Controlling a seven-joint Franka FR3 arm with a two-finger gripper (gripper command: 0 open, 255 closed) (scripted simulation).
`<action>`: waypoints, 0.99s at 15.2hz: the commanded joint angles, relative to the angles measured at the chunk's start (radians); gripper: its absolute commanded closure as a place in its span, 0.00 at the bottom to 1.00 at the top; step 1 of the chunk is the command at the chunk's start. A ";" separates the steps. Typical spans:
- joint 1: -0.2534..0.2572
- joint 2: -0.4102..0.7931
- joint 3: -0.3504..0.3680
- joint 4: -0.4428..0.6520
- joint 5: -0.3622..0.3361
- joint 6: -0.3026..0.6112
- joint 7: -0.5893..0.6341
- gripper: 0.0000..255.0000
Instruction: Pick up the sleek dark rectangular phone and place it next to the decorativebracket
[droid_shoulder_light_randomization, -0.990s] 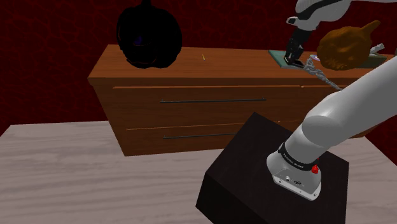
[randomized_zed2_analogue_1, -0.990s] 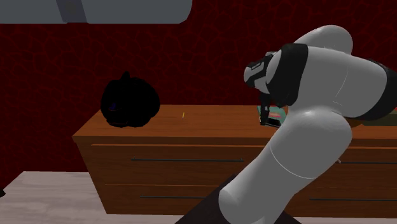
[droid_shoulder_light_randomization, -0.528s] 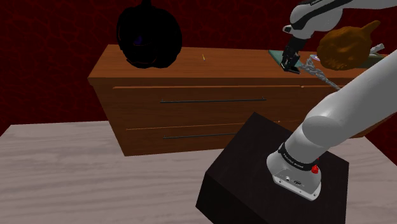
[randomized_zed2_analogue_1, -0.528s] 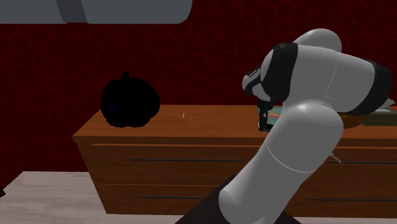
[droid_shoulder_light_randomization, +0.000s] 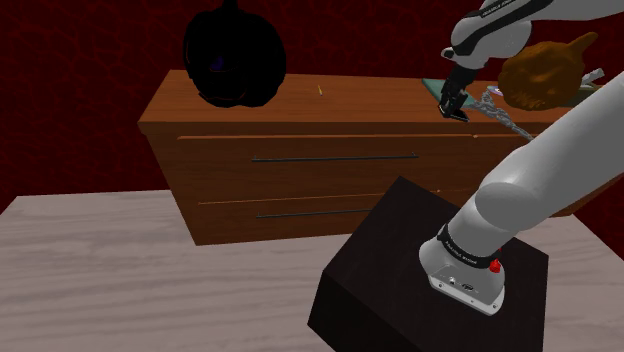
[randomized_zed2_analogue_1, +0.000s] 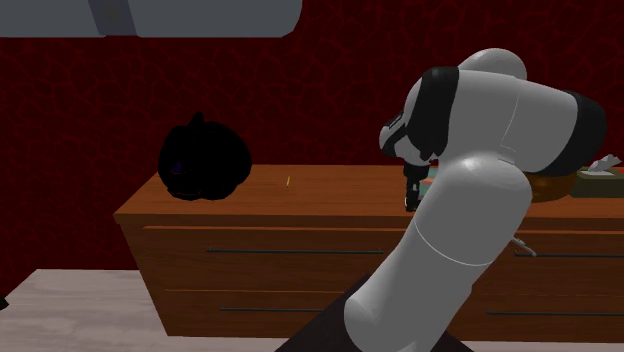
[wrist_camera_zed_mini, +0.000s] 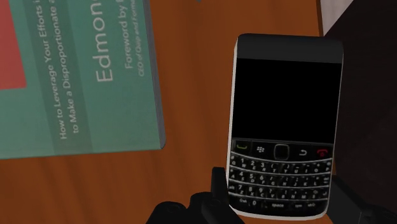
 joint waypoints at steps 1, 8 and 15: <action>0.000 0.001 0.000 0.000 0.001 0.001 0.000 1.00; 0.000 0.001 0.000 0.000 0.001 0.001 0.000 0.00; -0.015 -0.082 0.045 0.072 -0.040 -0.141 0.036 0.00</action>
